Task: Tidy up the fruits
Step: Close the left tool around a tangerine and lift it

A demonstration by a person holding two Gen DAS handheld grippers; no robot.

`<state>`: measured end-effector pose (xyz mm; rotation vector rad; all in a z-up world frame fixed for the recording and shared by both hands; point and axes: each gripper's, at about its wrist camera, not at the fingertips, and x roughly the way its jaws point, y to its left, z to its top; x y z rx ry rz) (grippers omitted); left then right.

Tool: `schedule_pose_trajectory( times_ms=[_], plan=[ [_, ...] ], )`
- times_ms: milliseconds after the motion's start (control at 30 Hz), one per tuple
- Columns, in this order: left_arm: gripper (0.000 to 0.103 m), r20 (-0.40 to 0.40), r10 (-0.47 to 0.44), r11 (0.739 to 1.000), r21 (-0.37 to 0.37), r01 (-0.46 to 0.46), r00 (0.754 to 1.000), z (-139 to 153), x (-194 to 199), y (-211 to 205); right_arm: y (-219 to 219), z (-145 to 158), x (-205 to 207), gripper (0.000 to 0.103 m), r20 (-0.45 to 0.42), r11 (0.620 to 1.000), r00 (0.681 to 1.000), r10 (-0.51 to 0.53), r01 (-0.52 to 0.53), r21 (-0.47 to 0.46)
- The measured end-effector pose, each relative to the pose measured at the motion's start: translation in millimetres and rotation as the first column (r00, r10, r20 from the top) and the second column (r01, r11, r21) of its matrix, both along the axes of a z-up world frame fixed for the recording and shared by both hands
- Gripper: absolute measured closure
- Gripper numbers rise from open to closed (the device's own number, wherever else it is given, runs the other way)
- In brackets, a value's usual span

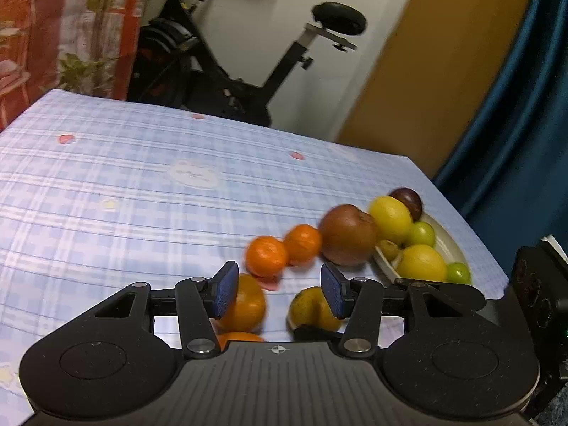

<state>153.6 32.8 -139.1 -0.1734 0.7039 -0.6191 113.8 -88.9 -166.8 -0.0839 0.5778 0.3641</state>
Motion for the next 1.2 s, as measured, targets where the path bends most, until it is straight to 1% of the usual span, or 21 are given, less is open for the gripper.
schedule_pose_trajectory(
  times_ms=[100, 200, 367, 433, 567, 600, 667, 767, 1200],
  plan=[
    [0.050, -0.008, -0.049, 0.999, 0.018, 0.049, 0.999, -0.6, -5.6, -13.3, -5.3, 0.3, -7.9, 0.058, -0.002, 1.000, 1.000, -0.004, 0.004, 0.010],
    [0.050, -0.042, -0.106, 0.994, 0.032, 0.107, 0.993, -5.3, -10.5, -29.8, -7.9, 1.3, -15.5, 0.058, 0.000, 1.000, 1.000, -0.007, 0.007, 0.009],
    [0.050, -0.074, -0.159, 0.983, 0.075, 0.165, 0.984, -17.7, -20.9, -50.4, -14.1, 2.1, -25.6, 0.058, -0.008, 1.000, 1.000, -0.013, 0.013, 0.022],
    [0.050, -0.071, -0.163, 0.982, 0.091, 0.169, 0.984, -19.9, -25.5, -53.8, -16.6, 2.2, -29.2, 0.058, -0.013, 0.999, 1.000, -0.016, 0.016, 0.028],
    [0.050, -0.081, -0.164, 0.982, 0.083, 0.171, 0.983, -22.9, -28.0, -55.6, -22.4, 2.9, -34.5, 0.058, -0.029, 0.998, 0.999, -0.023, 0.025, 0.052],
    [0.051, -0.079, -0.163, 0.982, 0.086, 0.170, 0.983, -23.9, -28.8, -57.5, -24.3, 2.7, -35.4, 0.058, -0.035, 0.998, 0.999, -0.025, 0.027, 0.056],
    [0.058, -0.073, -0.158, 0.982, 0.097, 0.165, 0.985, -25.2, -30.3, -60.3, -26.0, 2.8, -37.1, 0.058, -0.042, 0.998, 0.999, -0.028, 0.031, 0.058],
    [0.058, -0.069, -0.150, 0.985, 0.080, 0.155, 0.986, -25.9, -31.3, -56.5, -27.1, 2.6, -36.9, 0.057, -0.059, 0.998, 0.998, -0.032, 0.035, 0.055],
    [0.058, -0.062, -0.133, 0.990, 0.037, 0.135, 0.989, -27.1, -33.8, -51.5, -22.4, 0.3, -33.5, 0.056, -0.056, 0.999, 0.998, -0.020, 0.022, 0.029]
  ],
)
